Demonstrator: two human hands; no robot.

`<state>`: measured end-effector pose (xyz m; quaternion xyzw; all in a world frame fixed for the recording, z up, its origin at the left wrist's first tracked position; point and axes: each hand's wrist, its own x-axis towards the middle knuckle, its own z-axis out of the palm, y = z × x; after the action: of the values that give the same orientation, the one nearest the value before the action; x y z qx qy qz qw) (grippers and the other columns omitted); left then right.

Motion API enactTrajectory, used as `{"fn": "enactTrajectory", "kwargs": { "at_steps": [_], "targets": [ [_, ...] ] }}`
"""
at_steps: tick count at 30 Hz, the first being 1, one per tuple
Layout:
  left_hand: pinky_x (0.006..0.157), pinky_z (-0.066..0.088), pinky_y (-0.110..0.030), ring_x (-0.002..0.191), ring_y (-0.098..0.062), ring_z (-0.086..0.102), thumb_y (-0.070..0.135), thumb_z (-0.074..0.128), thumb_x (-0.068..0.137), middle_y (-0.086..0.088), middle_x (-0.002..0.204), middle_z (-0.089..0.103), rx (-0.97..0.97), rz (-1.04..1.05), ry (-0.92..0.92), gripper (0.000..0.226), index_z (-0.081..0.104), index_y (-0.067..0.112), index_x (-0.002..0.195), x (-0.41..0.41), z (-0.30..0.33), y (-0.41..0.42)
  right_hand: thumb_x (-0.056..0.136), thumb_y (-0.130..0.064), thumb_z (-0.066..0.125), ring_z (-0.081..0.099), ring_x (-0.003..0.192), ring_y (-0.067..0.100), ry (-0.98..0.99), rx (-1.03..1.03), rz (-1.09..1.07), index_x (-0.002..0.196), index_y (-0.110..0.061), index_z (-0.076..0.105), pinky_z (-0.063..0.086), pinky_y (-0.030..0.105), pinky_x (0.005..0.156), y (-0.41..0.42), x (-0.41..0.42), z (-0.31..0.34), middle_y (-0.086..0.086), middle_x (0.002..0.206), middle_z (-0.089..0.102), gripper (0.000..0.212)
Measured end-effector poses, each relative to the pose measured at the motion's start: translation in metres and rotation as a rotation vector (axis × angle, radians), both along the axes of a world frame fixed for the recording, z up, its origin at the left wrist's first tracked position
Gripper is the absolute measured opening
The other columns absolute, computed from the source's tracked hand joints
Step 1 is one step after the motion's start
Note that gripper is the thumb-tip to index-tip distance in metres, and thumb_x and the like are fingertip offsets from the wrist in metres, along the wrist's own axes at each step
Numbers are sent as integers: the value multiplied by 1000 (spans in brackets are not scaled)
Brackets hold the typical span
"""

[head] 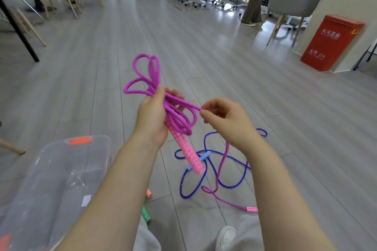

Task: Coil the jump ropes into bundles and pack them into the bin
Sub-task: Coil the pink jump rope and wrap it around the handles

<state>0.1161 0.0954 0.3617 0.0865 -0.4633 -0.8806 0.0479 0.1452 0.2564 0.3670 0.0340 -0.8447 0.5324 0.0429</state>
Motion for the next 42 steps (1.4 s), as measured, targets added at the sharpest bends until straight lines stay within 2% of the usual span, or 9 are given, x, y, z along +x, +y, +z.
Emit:
{"fn": "enactTrajectory", "kwargs": {
  "at_steps": [4, 7, 13, 19, 25, 27, 31, 35, 42],
  "targets": [
    [58, 56, -28, 53, -12, 60, 23, 41, 104, 6, 51, 51, 316, 220, -66, 31, 47, 15, 75, -12, -2, -30, 87, -24, 65, 56, 68, 13, -22, 104, -52, 82, -22, 68, 48, 34, 67, 27, 2, -1, 9, 77, 68, 6],
    [55, 53, -27, 45, -9, 50, 25, 42, 104, 8, 52, 48, 153, 144, -29, 28, 46, 15, 78, -13, -5, -32, 89, -19, 63, 57, 74, 15, -14, 67, -85, 81, -26, 68, 50, 41, 73, 33, 1, -3, 9, 80, 67, 11],
    [62, 48, -34, 48, -9, 53, 24, 45, 103, 4, 68, 60, -431, -148, 26, 20, 53, 14, 87, 7, -1, -10, 90, -11, 64, 58, 78, 12, 43, -53, 61, 87, -20, 72, 51, 32, 76, 11, 6, 4, 10, 86, 68, 13],
    [58, 53, -30, 58, -14, 61, 28, 47, 102, 2, 73, 68, -614, -360, 41, 18, 59, 16, 96, 21, 4, -4, 88, -9, 69, 67, 88, 19, 108, -63, 155, 92, -14, 75, 53, 37, 86, -3, 5, -2, 11, 93, 72, 9],
    [63, 53, -32, 63, -18, 61, 27, 45, 103, 2, 65, 68, -564, -526, 44, 22, 62, 13, 101, 25, 5, 2, 81, -17, 74, 64, 86, 40, 150, -133, 92, 87, -17, 59, 53, 55, 79, -6, 1, -7, 16, 85, 64, 16],
    [69, 54, -37, 66, -19, 61, 28, 46, 103, 0, 71, 70, -569, -537, 26, 23, 61, 11, 102, 24, 5, 3, 80, -20, 77, 64, 82, 39, 149, -95, 40, 86, -16, 51, 55, 50, 74, -4, 1, -7, 18, 84, 61, 27],
    [79, 55, -43, 69, -20, 61, 31, 46, 102, -4, 77, 70, -626, -609, -6, 26, 63, 10, 101, 23, 1, 0, 80, -22, 78, 52, 64, 14, 152, 47, 8, 86, -13, 49, 46, 26, 59, 1, 1, -9, 2, 73, 55, 31],
    [77, 51, -39, 61, -17, 55, 23, 49, 101, -1, 67, 57, -468, -674, -50, 20, 60, 6, 103, 19, -1, -3, 83, -24, 75, 44, 62, 10, 150, 92, 25, 85, -16, 50, 43, 22, 58, 2, 1, -9, -4, 74, 50, 27],
    [64, 50, -26, 53, -11, 56, 12, 45, 101, 4, 58, 55, -87, -315, 52, 14, 58, 8, 100, 8, 2, -4, 90, -31, 67, 53, 60, 11, -36, -26, 58, 92, -19, 63, 49, 31, 62, 14, 0, -5, -1, 70, 61, 13]
  ]
}}
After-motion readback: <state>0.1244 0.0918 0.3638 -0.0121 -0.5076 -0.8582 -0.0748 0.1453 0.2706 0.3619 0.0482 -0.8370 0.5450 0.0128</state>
